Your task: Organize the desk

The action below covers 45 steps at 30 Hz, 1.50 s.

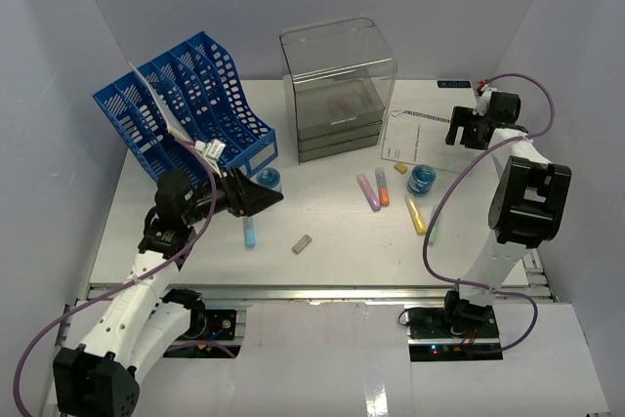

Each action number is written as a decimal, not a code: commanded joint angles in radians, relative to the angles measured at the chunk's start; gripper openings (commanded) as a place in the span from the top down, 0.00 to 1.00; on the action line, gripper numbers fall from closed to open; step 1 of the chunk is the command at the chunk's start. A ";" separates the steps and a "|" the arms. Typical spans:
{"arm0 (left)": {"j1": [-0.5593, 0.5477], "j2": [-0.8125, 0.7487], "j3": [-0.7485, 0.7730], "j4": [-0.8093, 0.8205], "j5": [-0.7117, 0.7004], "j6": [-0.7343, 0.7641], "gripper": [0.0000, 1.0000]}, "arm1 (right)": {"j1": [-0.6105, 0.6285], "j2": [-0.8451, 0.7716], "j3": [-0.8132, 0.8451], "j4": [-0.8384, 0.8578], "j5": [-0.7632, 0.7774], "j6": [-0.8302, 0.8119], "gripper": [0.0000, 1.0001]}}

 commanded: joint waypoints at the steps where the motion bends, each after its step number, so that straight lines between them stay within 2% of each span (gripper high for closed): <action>1: -0.054 0.049 -0.031 0.088 -0.050 -0.004 0.02 | -0.025 0.100 0.091 0.066 0.099 0.124 0.09; 9: -0.112 0.144 -0.061 0.193 -0.066 -0.015 0.02 | -0.058 0.189 0.143 0.083 0.085 0.166 0.04; 12: -0.125 0.175 -0.066 0.230 -0.067 -0.020 0.02 | -0.081 0.229 0.161 0.081 0.029 0.190 0.03; 14: -0.129 0.194 -0.068 0.245 -0.067 -0.022 0.02 | -0.095 0.255 0.164 0.079 -0.030 0.208 0.05; 22: -0.140 0.232 -0.070 0.294 -0.056 -0.025 0.02 | -0.120 0.311 0.169 0.079 -0.167 0.226 0.29; 24: -0.144 0.242 -0.072 0.316 -0.052 -0.033 0.02 | -0.122 0.323 0.169 0.077 -0.214 0.230 0.44; 30: -0.158 0.302 -0.081 0.405 -0.033 -0.073 0.02 | -0.120 0.331 0.157 0.081 -0.293 0.243 0.61; 33: -0.165 0.336 -0.079 0.429 -0.029 -0.081 0.02 | -0.120 0.337 0.154 0.083 -0.333 0.253 0.77; 37: -0.174 0.360 -0.062 0.439 -0.028 -0.077 0.02 | -0.127 0.339 0.152 0.089 -0.354 0.266 0.90; 41: -0.185 0.390 -0.049 0.452 -0.031 -0.084 0.02 | -0.161 0.321 0.127 0.133 -0.423 0.323 0.92; 45: -0.200 0.434 -0.039 0.501 -0.038 -0.108 0.02 | -0.209 0.268 0.035 0.285 -0.543 0.463 0.92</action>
